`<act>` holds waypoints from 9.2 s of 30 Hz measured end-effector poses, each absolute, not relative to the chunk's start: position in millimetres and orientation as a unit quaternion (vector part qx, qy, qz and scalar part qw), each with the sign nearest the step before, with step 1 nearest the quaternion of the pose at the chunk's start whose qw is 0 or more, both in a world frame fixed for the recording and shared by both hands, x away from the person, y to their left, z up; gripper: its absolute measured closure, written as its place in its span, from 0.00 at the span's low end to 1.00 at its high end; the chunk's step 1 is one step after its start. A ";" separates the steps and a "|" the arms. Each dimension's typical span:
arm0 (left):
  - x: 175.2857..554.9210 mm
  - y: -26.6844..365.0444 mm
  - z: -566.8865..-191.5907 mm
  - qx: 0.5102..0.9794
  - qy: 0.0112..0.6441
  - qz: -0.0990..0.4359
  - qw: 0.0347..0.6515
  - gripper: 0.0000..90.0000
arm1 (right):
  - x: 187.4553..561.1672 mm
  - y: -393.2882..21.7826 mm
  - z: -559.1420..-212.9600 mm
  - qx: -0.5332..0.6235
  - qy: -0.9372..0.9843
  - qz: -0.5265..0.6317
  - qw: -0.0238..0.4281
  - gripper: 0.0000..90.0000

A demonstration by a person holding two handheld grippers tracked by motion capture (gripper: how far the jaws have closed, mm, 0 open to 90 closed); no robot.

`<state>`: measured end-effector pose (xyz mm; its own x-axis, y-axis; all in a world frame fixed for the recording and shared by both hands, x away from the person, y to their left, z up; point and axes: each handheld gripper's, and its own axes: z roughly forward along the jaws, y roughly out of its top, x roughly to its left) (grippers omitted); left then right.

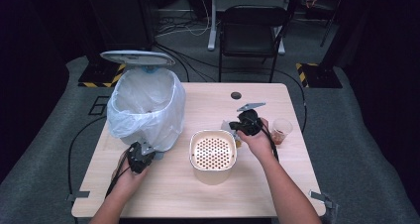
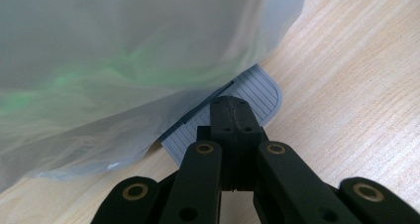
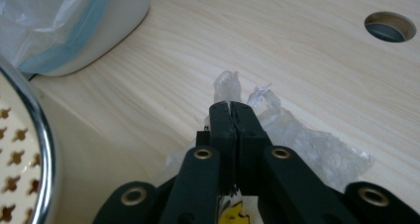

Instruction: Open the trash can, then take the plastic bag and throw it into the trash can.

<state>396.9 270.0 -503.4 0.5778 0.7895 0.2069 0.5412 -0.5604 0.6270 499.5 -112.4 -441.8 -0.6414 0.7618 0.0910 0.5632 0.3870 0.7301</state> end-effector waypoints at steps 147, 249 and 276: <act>396.7 270.1 -503.2 0.852 0.389 0.240 0.256 1.00 | 442.7 -39.8 -277.0 0.268 0.839 0.455 0.135 0.80; 399.0 252.9 -508.4 0.841 0.386 0.240 0.293 1.00 | 467.6 40.6 -266.2 0.272 0.826 0.463 0.172 0.47; 399.9 254.5 -507.7 0.848 0.372 0.247 0.286 1.00 | 448.2 -107.1 -327.6 0.355 0.803 0.428 0.214 0.31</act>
